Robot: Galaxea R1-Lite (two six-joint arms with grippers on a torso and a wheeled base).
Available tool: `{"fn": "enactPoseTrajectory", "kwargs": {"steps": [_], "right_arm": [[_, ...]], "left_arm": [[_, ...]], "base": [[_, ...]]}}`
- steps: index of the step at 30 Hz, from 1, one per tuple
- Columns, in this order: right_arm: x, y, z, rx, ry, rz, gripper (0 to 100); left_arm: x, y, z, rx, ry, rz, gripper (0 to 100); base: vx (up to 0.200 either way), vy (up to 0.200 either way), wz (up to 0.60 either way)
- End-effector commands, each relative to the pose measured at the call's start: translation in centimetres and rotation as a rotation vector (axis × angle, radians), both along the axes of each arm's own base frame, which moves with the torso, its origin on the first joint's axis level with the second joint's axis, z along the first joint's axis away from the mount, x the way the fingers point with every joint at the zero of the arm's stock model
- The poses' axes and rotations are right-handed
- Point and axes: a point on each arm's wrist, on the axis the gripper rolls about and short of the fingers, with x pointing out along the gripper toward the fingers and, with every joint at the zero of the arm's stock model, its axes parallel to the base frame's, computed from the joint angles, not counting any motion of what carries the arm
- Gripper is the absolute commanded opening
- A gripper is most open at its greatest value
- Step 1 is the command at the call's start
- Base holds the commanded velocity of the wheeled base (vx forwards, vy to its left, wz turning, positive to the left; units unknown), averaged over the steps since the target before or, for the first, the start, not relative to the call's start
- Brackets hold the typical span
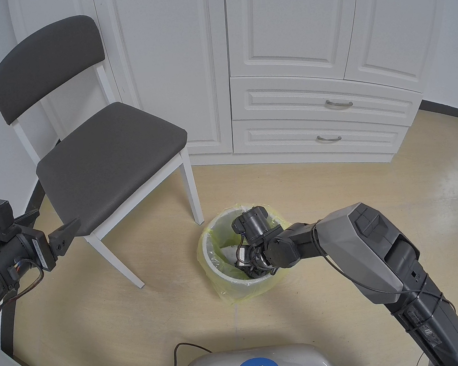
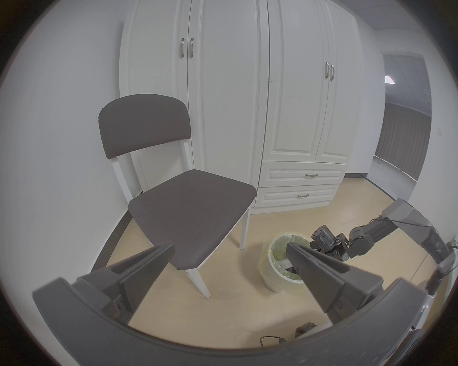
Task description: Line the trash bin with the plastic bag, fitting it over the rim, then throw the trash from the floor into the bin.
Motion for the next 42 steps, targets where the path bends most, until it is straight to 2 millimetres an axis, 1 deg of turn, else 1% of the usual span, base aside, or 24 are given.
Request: {"fn": "enactPoseTrajectory", "kwargs": {"steps": [1, 11, 15, 16, 18, 20, 21, 22, 24, 25, 26, 27, 28, 29, 30, 31, 33, 36, 37, 38, 42], "right_arm": [[0.0, 0.0, -0.3, -0.002, 0.002, 0.001, 100], [0.1, 0.1, 0.8, 0.023, -0.025, -0.015, 100], [0.1, 0.1, 2.3, 0.035, -0.049, -0.019, 100], [0.0, 0.0, 3.5, 0.043, -0.059, -0.019, 100], [0.0, -0.1, 4.6, 0.052, -0.074, -0.021, 100], [-0.3, -0.4, 7.2, 0.071, -0.105, -0.022, 100], [-0.3, -0.5, 7.3, 0.068, -0.104, -0.022, 100], [-0.9, -1.2, 8.9, 0.071, -0.112, -0.023, 100], [-1.5, -1.9, 10.4, 0.071, -0.118, -0.026, 100], [-1.9, -2.8, 11.7, 0.077, -0.127, -0.036, 100], [-2.1, -3.4, 12.4, 0.080, -0.131, -0.042, 100], [-2.1, -3.4, 12.4, 0.080, -0.131, -0.042, 100], [-2.4, -4.7, 13.7, 0.083, -0.140, -0.063, 100], [-2.5, -5.2, 14.0, 0.084, -0.140, -0.072, 100], [-2.6, -6.3, 14.7, 0.089, -0.147, -0.088, 100], [-2.6, -6.9, 15.0, 0.095, -0.155, -0.100, 100], [-2.6, -8.4, 15.2, 0.106, -0.175, -0.126, 100], [-2.4, -10.4, 14.5, 0.129, -0.215, -0.165, 100], [-2.4, -10.5, 14.4, 0.132, -0.219, -0.167, 100], [-2.1, -11.8, 13.4, 0.144, -0.248, -0.191, 100], [-1.8, -13.9, 11.4, 0.181, -0.310, -0.236, 100]], "left_arm": [[0.0, 0.0, 0.0, 0.000, 0.001, 0.000, 100], [0.1, 0.0, -0.1, 0.001, 0.005, 0.003, 100], [0.2, 0.1, -0.1, -0.001, 0.007, 0.005, 100], [0.2, 0.1, -0.1, -0.001, 0.007, 0.006, 100], [0.2, 0.1, -0.1, -0.001, 0.007, 0.006, 100], [0.2, 0.1, -0.1, -0.001, 0.007, 0.006, 100], [0.2, 0.1, -0.1, -0.001, 0.007, 0.006, 100], [0.2, 0.1, -0.1, -0.001, 0.007, 0.009, 100], [0.2, 0.1, -0.1, -0.002, 0.007, 0.008, 100], [0.2, 0.1, -0.1, -0.002, 0.007, 0.008, 100], [0.2, 0.1, -0.1, -0.002, 0.007, 0.010, 100], [0.2, 0.1, -0.1, -0.002, 0.007, 0.010, 100], [0.2, 0.1, -0.1, -0.002, 0.009, 0.008, 100], [0.2, 0.1, -0.1, -0.002, 0.009, 0.008, 100], [0.2, 0.1, -0.2, 0.000, 0.012, 0.008, 100], [0.2, 0.1, -0.2, 0.000, 0.012, 0.008, 100], [0.2, 0.0, -0.3, 0.000, 0.016, 0.003, 100], [0.3, 0.0, -0.4, 0.004, 0.023, 0.001, 100], [0.3, 0.0, -0.4, 0.004, 0.023, 0.001, 100], [0.3, 0.0, -0.4, 0.004, 0.023, 0.001, 100], [0.4, -0.3, -0.6, 0.006, 0.032, -0.016, 100]], "base": [[0.000, 0.000, 0.00], [0.000, 0.000, 0.00], [0.000, 0.000, 0.00], [0.000, 0.000, 0.00], [0.000, 0.000, 0.00], [0.000, 0.000, 0.00], [0.000, 0.000, 0.00], [0.000, 0.000, 0.00], [0.000, 0.000, 0.00], [0.000, 0.000, 0.00], [0.000, 0.000, 0.00], [0.000, 0.000, 0.00], [0.000, 0.000, 0.00], [0.000, 0.000, 0.00], [0.000, 0.000, 0.00], [0.000, 0.000, 0.00], [0.000, 0.000, 0.00], [0.000, 0.000, 0.00], [0.000, 0.000, 0.00], [0.000, 0.000, 0.00], [0.000, 0.000, 0.00]]}}
